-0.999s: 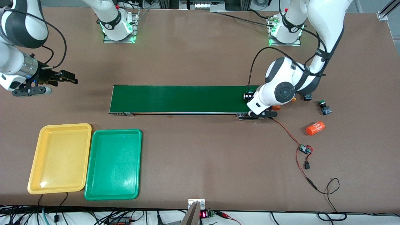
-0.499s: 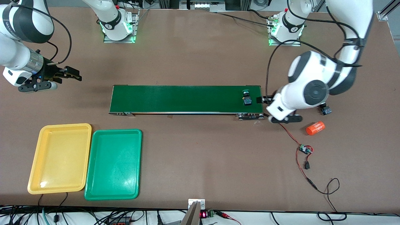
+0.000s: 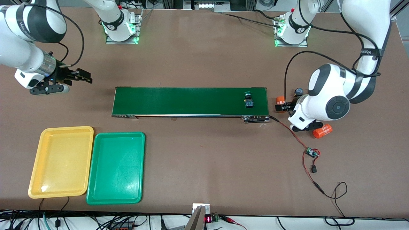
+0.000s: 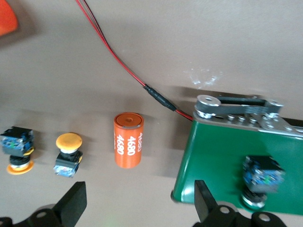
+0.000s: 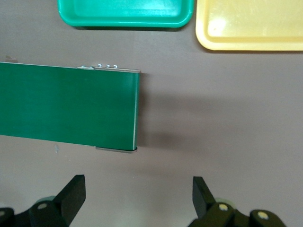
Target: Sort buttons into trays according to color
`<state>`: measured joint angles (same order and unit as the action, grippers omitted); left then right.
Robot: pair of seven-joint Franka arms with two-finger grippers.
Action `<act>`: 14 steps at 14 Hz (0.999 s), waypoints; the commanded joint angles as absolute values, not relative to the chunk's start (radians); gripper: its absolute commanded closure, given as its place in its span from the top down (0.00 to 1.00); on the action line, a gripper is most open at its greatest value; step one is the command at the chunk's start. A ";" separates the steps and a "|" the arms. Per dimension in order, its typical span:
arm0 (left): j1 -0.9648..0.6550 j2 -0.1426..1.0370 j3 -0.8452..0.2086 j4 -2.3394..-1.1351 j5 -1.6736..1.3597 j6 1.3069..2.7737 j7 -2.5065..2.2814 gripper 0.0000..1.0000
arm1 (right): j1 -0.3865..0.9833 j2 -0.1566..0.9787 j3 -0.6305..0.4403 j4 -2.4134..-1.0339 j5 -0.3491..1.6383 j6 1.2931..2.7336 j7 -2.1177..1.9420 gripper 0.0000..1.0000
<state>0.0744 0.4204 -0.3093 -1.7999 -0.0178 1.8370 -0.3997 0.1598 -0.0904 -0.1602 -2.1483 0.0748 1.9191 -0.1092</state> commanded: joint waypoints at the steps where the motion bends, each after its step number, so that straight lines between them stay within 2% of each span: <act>1: 0.080 0.406 -0.305 -1.841 -0.005 1.890 -0.379 1.00 | 0.215 -0.114 -0.161 -2.163 0.084 1.943 -0.040 1.00; 7: 0.135 0.471 -0.305 -1.894 -0.005 1.945 -0.218 1.00 | 0.397 -0.080 -0.161 -2.167 0.084 2.103 0.207 1.00; 12: 0.144 0.469 -0.307 -2.072 -0.005 2.172 -0.216 1.00 | 0.520 -0.019 -0.163 -2.164 0.081 2.201 0.348 1.00; 14: 0.143 0.471 -0.307 -2.106 -0.006 2.198 -0.218 1.00 | 0.537 0.000 -0.161 -2.163 0.081 2.207 0.351 1.00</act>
<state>0.1342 0.4938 -0.3004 -2.0542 -0.0167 2.1628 -0.2355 0.5168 -0.0096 -0.1536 -2.1594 0.0759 2.1902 0.3362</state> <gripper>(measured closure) 0.000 0.000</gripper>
